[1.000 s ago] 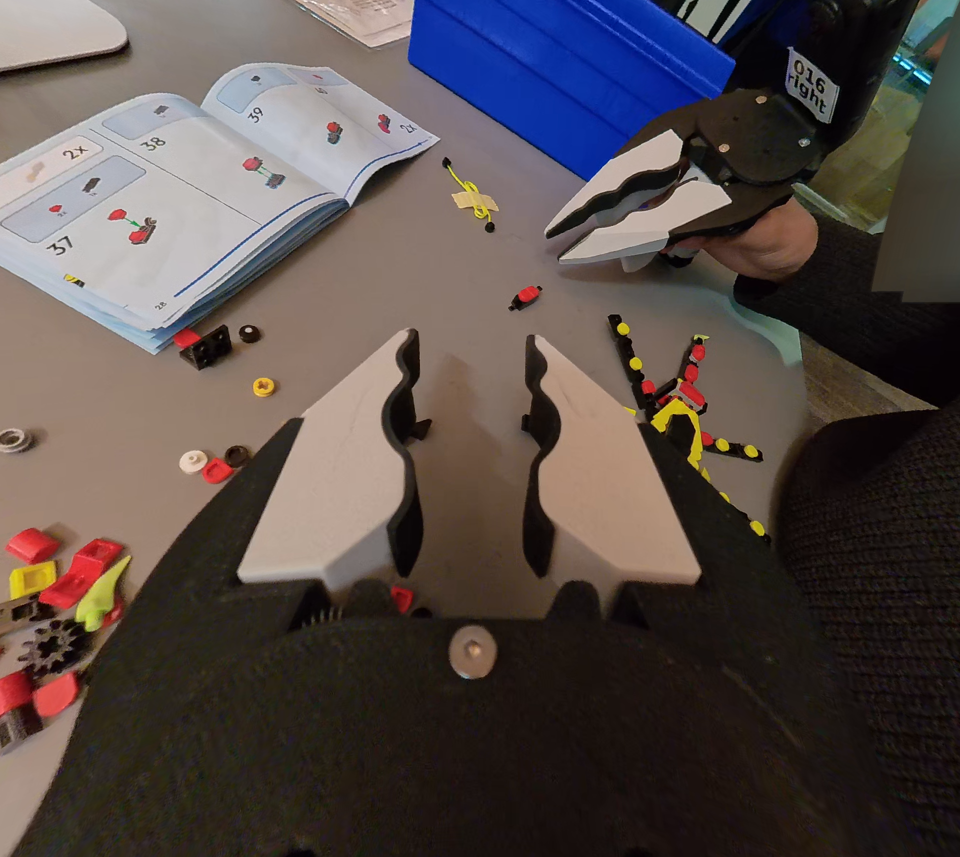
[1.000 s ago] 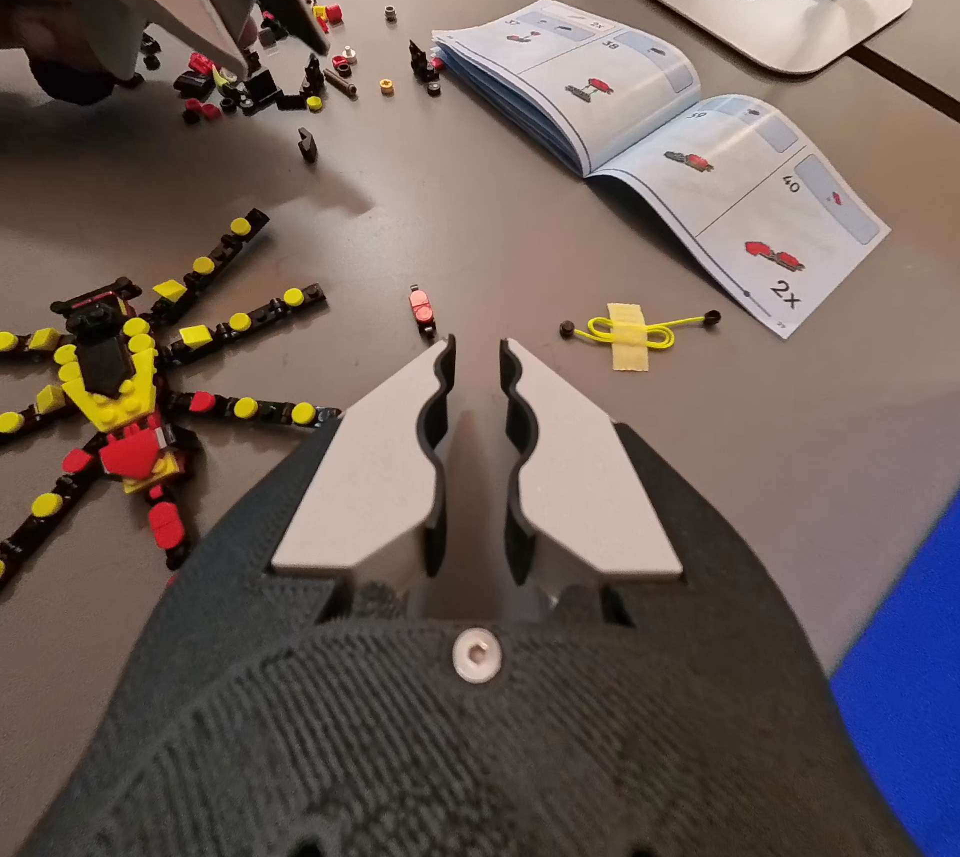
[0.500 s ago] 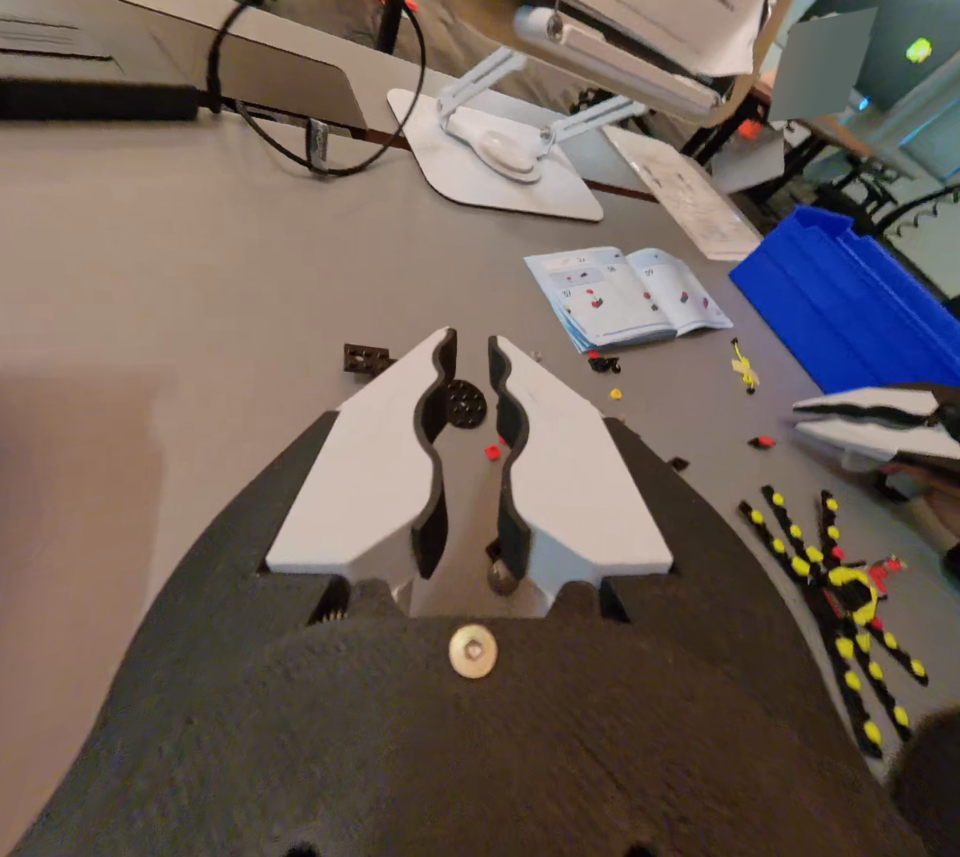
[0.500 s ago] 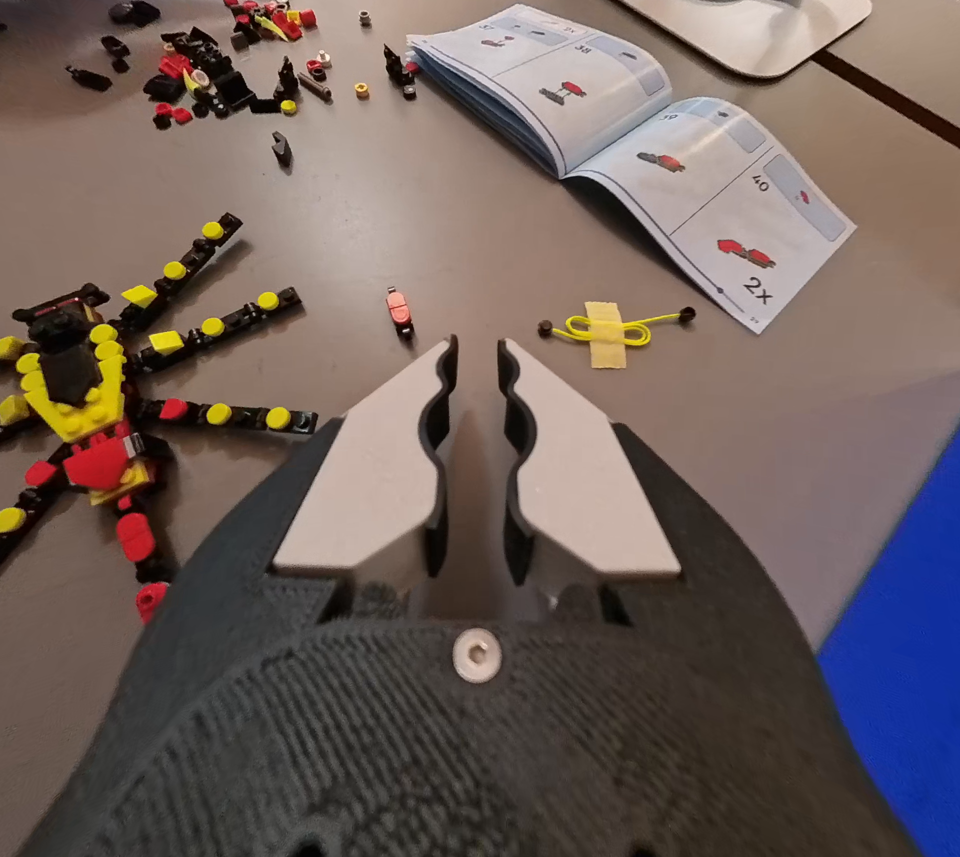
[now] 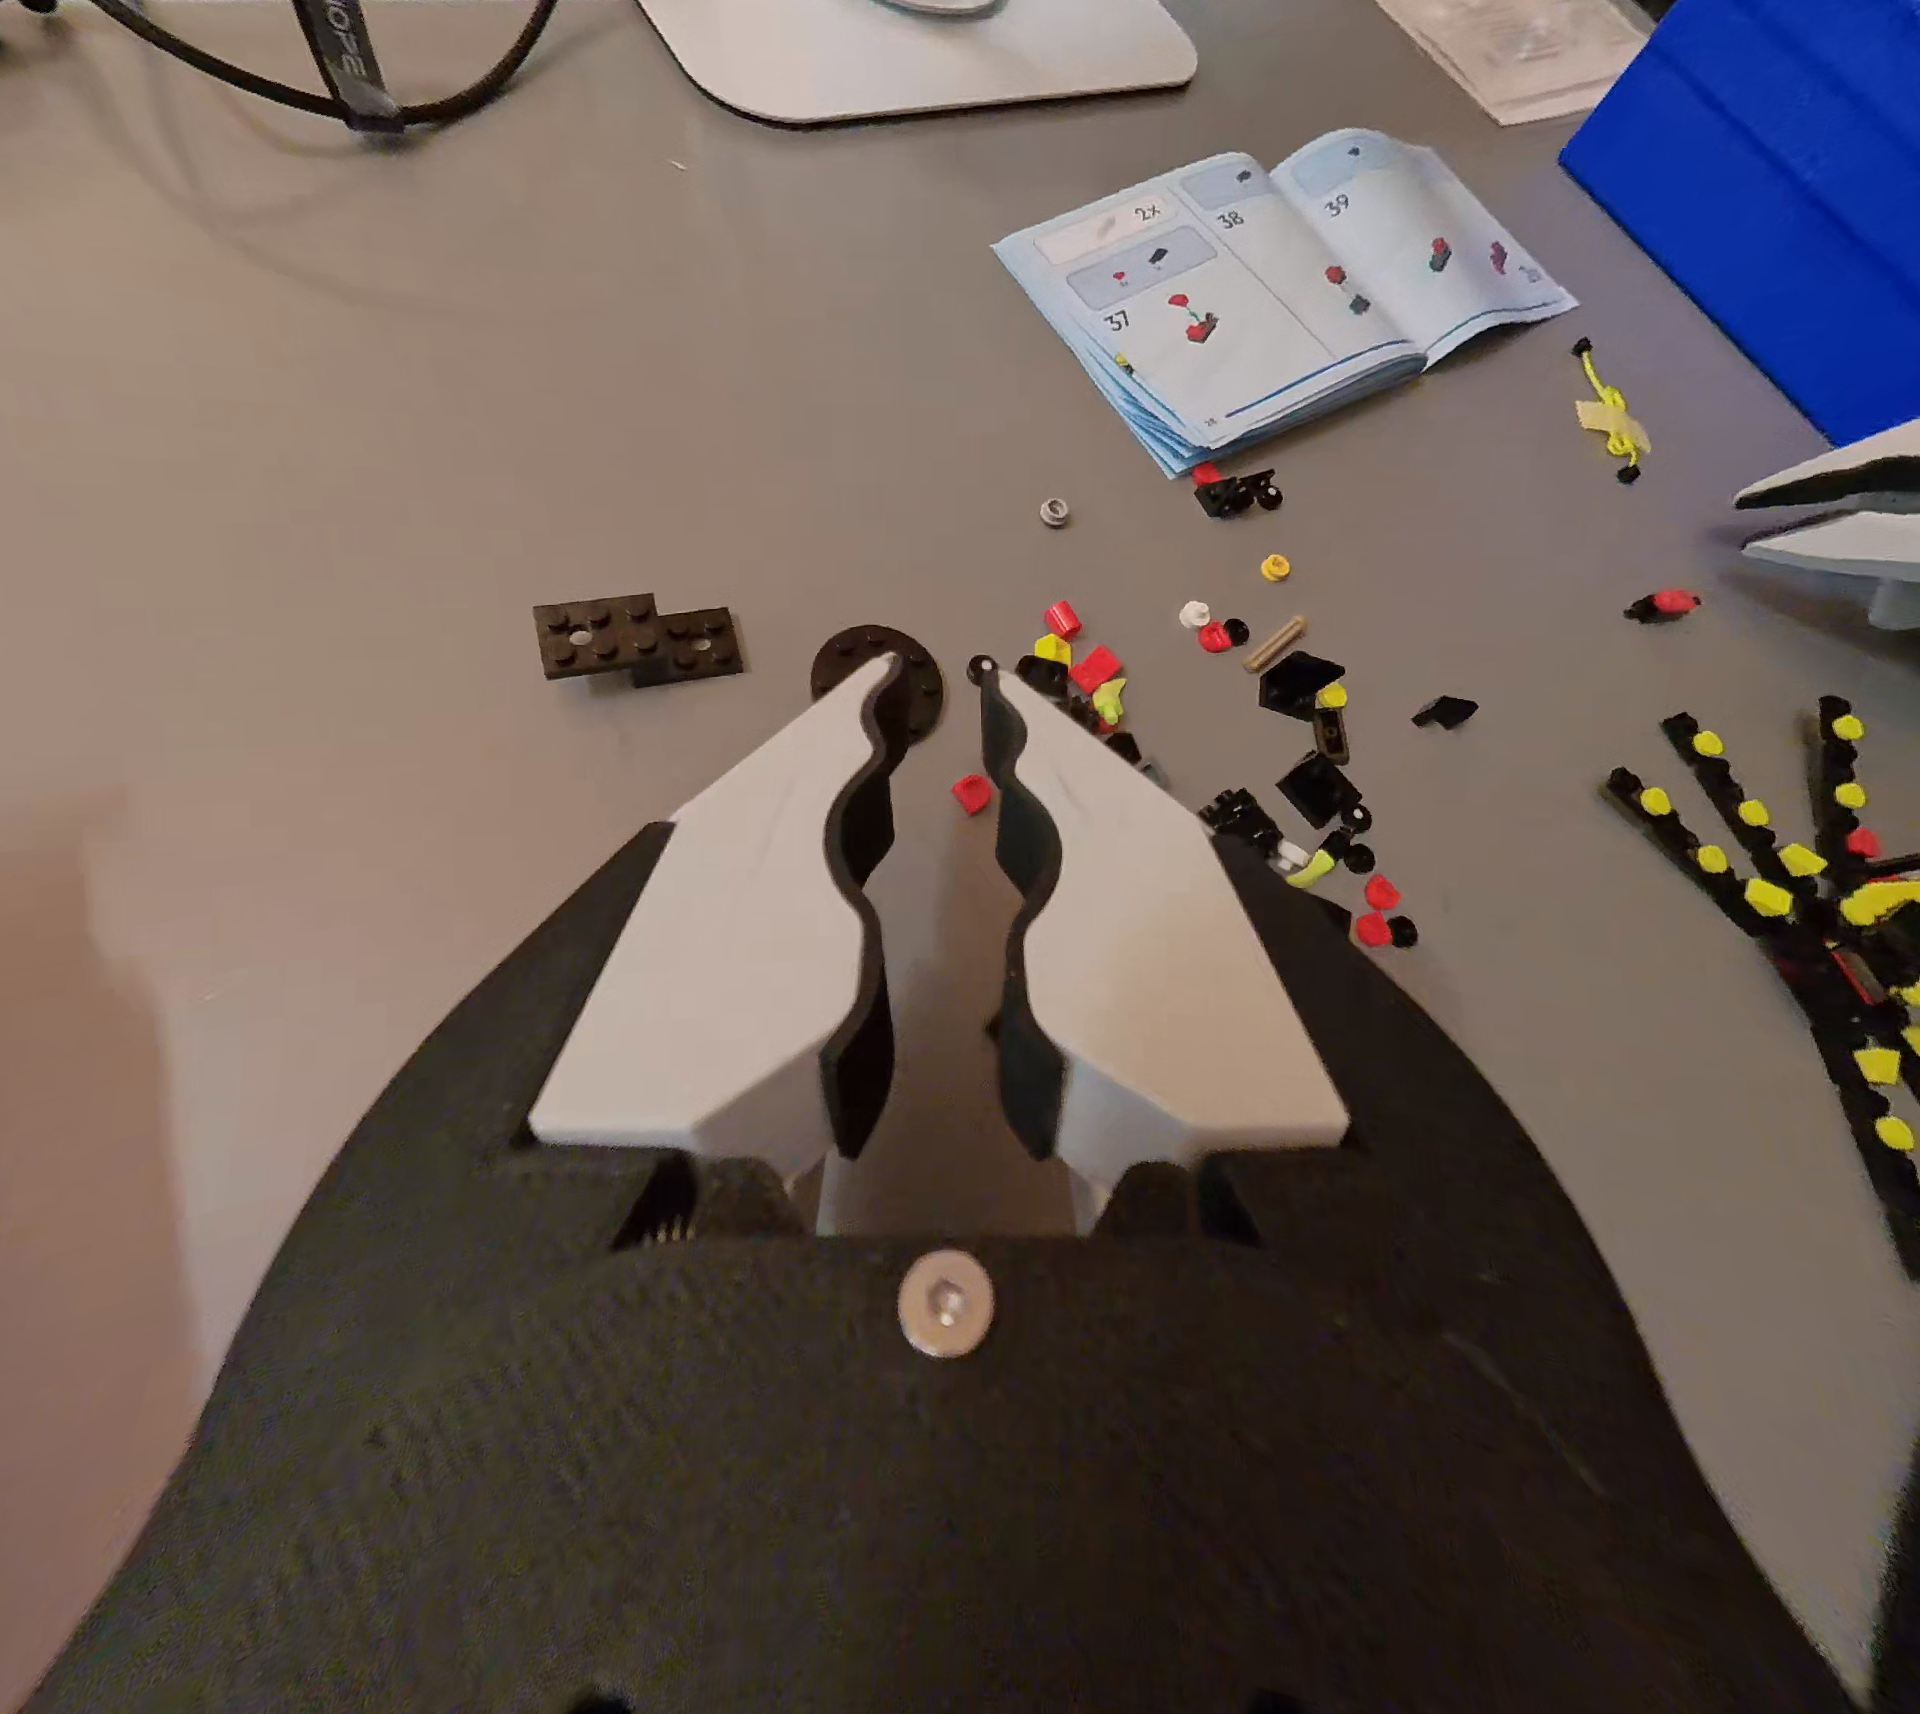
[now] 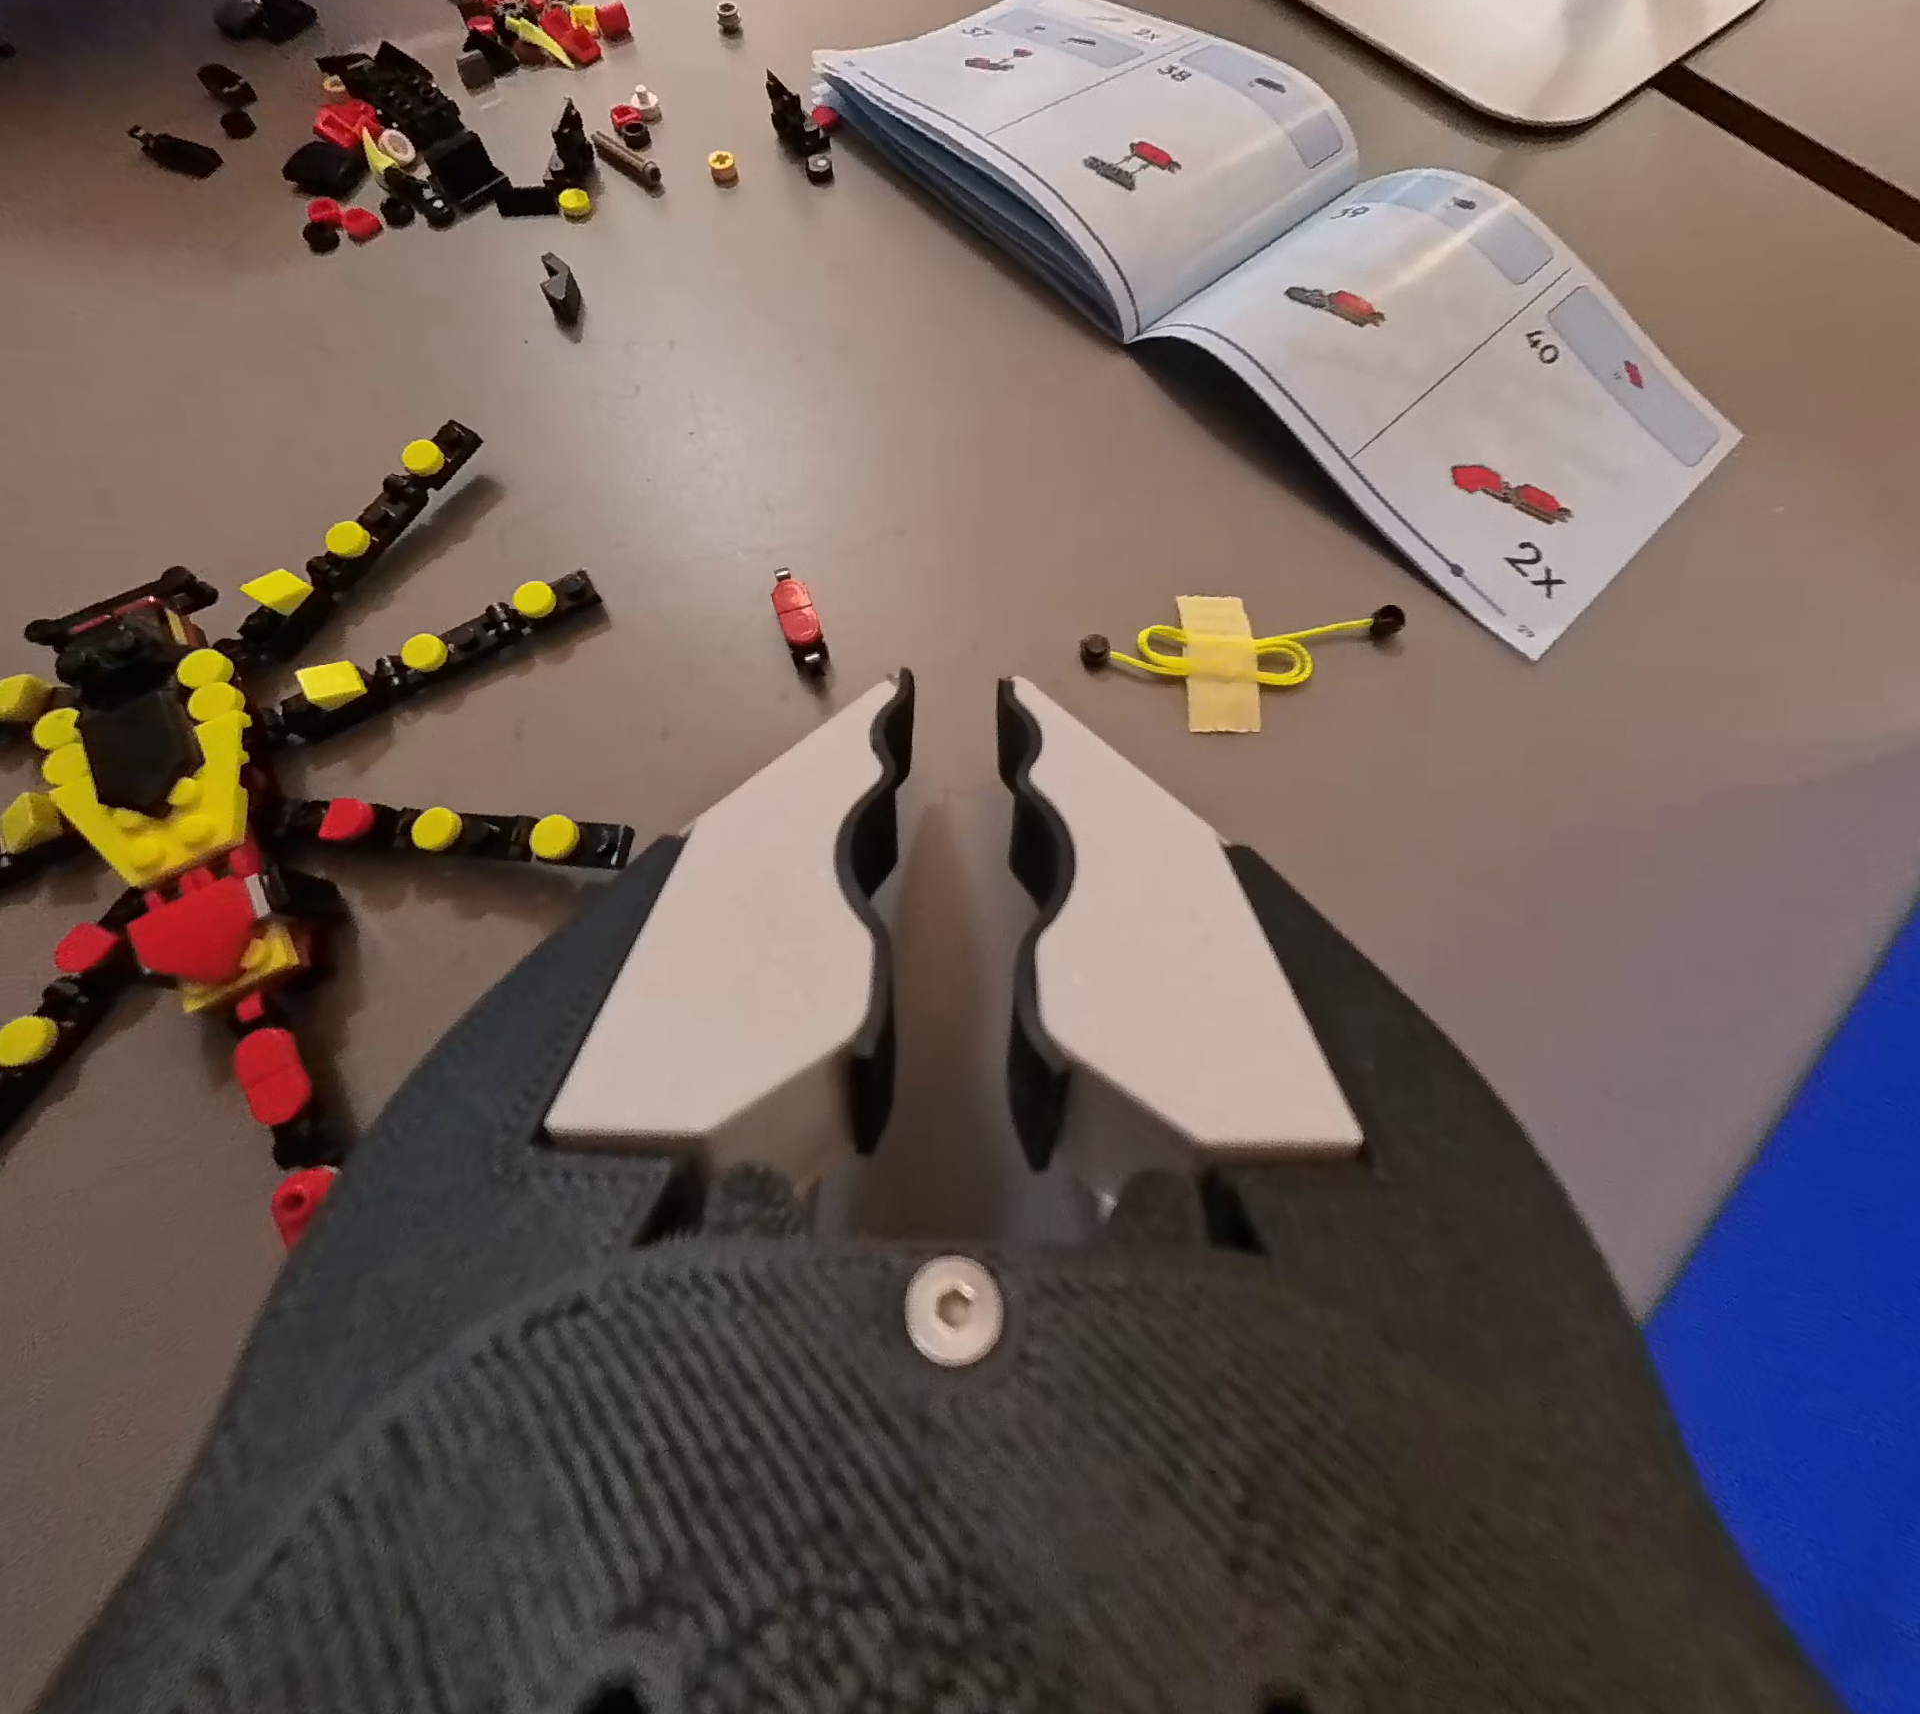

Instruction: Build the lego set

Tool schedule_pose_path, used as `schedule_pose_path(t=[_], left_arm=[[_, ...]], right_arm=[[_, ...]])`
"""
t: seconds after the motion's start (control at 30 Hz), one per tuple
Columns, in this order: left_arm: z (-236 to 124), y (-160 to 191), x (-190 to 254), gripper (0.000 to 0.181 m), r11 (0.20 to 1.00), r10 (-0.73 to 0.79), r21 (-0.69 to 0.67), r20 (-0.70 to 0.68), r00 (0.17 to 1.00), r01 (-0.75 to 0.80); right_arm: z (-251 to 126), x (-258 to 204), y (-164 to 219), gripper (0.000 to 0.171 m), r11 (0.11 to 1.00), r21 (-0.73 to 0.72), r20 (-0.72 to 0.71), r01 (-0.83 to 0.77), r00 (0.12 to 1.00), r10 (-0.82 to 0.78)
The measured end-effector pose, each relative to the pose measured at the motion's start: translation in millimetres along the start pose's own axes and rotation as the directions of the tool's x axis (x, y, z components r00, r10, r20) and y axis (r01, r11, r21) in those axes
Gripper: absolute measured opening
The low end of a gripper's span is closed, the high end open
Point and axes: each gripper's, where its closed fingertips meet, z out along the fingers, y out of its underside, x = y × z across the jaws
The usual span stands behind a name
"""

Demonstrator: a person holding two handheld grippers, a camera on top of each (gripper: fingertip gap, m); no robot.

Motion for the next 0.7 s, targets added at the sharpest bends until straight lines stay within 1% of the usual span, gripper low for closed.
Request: schedule_pose_path(t=[0.1,0.17,0.27,0.33,0.4,0.5,0.7], left_arm=[[12,1,9,0.011,1.000,-0.004,-0.007,-0.017,1.000,0.004],[24,1,17,0.014,0.999,-0.014,-0.037,-0.039,0.999,0.012],[34,7,19,0.016,0.993,0.057,-0.108,-0.003,0.998,-0.057],[37,13,18,0.017,0.985,0.096,-0.145,0.012,0.995,-0.093],[39,18,20,0.018,0.982,0.095,-0.166,0.003,0.996,-0.093],[42,20,20,0.017,0.979,0.104,-0.178,0.011,0.995,-0.100],[47,23,21,0.016,0.964,0.185,-0.200,0.031,0.982,-0.175]], right_arm=[[0,0,0,0.014,1.000,-0.003,-0.001,0.003,1.000,-0.003],[1,-1,1,0.014,1.000,-0.008,0.000,0.004,1.000,-0.004],[1,-1,2,0.014,1.000,-0.012,0.004,-0.001,1.000,0.001],[2,0,2,0.015,1.000,-0.013,0.009,-0.011,1.000,0.011],[2,1,2,0.015,1.000,-0.015,0.015,-0.023,1.000,0.023],[3,0,3,0.016,0.999,-0.024,0.023,-0.032,0.999,0.032],[4,0,5,0.017,0.999,-0.036,0.028,-0.033,0.999,0.034]])
